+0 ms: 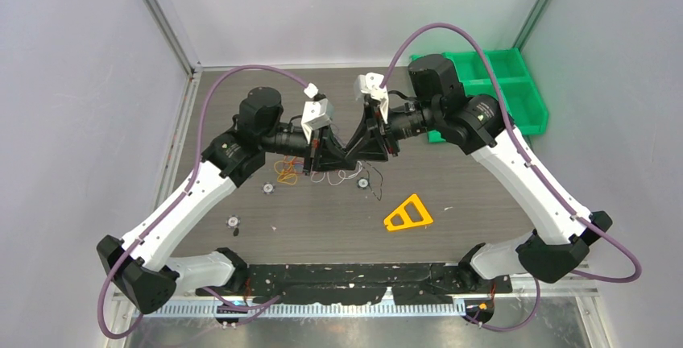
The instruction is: Untangle the cables
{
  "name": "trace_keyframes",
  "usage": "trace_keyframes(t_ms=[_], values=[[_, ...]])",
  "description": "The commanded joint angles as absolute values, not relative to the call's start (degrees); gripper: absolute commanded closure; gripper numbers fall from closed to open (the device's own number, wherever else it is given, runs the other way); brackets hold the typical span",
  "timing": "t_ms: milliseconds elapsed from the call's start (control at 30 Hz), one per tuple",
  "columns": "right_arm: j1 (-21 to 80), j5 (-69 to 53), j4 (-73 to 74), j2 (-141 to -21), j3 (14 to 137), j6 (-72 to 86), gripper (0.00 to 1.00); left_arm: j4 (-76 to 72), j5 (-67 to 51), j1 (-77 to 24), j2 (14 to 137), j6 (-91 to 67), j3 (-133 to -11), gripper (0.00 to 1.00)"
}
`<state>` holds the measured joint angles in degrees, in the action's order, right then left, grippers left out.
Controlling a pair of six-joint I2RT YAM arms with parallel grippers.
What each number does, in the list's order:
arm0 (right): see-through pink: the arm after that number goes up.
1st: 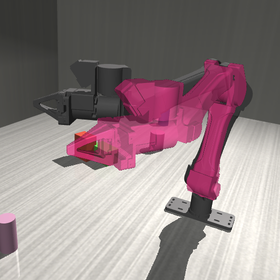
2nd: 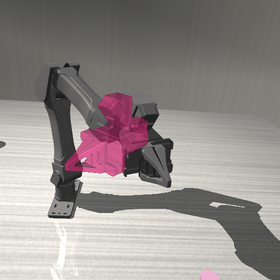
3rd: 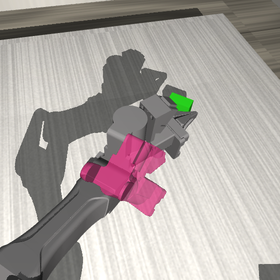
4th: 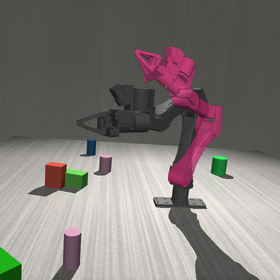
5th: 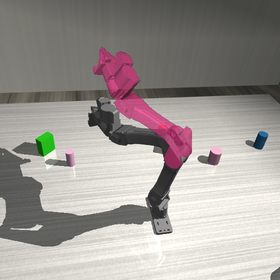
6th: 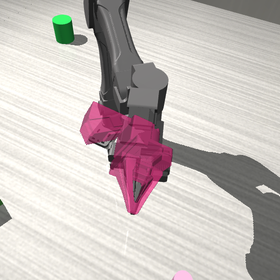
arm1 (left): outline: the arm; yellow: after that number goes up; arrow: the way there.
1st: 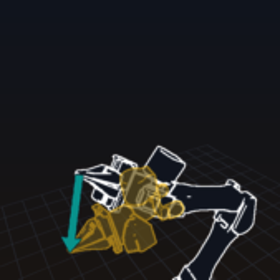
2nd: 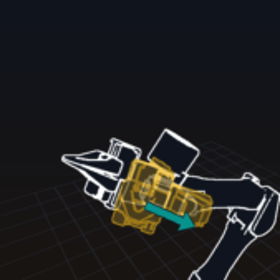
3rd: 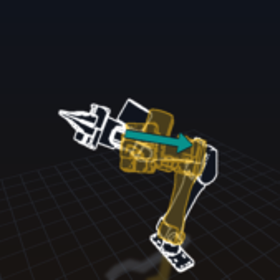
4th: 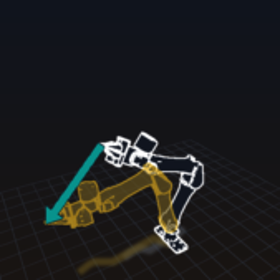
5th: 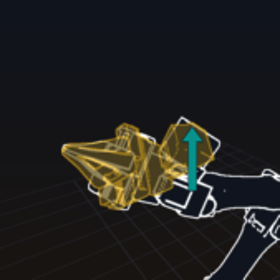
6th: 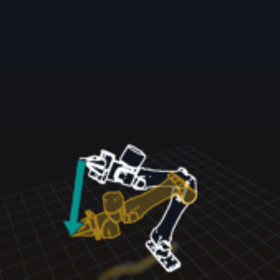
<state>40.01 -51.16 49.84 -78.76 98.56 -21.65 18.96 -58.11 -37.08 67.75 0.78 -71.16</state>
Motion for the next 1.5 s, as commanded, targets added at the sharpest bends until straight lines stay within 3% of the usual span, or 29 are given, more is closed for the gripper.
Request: trace_keyframes(t_ms=[0,133,267,500,567,733,800,967,1133,1333,1467], values=[[40.4,-50.5,48.6,-79.0,99.0,-22.1,0.70,18.6,-59.1,-37.6,67.8,2.0,-73.9,1.00],[40.5,-50.3,49.3,-79.0,99.1,-23.0,0.92,18.8,-58.8,-37.6,67.9,2.2,-74.0,1.00],[40.4,-48.4,49.6,-78.4,99.2,-23.6,0.95,20.0,-58.0,-37.7,67.9,2.4,-74.5,0.99],[36.6,-47.8,49.2,-77.2,100.5,-22.2,0.95,23.9,-54.6,-36.2,66.8,4.0,-73.1,0.63],[33.6,-49.0,48.7,-77.2,101.1,-21.0,0.95,23.2,-53.3,-34.8,65.8,3.4,-71.7,0.46],[20.8,-51.7,49.4,-78.4,101.8,-20.8,0.95,21.2,-50.1,-28.3,63.6,1.0,-69.2,0.08],[14.7,-52.3,51.4,-80.0,102.4,-24.0,0.95,20.8,-47.9,-25.6,62.5,0.6,-68.4,0.01],[-1.4,-49.3,55.4,-86.6,105.6,-28.1,0.95,22.5,-44.5,-21.2,60.4,1.2,-66.7,0.01],[-9.5,-46.5,61.9,-97.8,114.1,-29.1,0.95,24.7,-42.3,-20.7,59.9,2.6,-65.1,0.00],[-5.8,-54.6,75.6,-99.6,115.8,-37.5,0.95,20.5,-50.8,-21.6,63.8,12.5,-70.9,0.07],[1.8,-56.3,77.6,-93.9,108.7,-40.4,0.95,29.6,-47.1,-27.5,71.1,27.5,-85.1,0.18]])
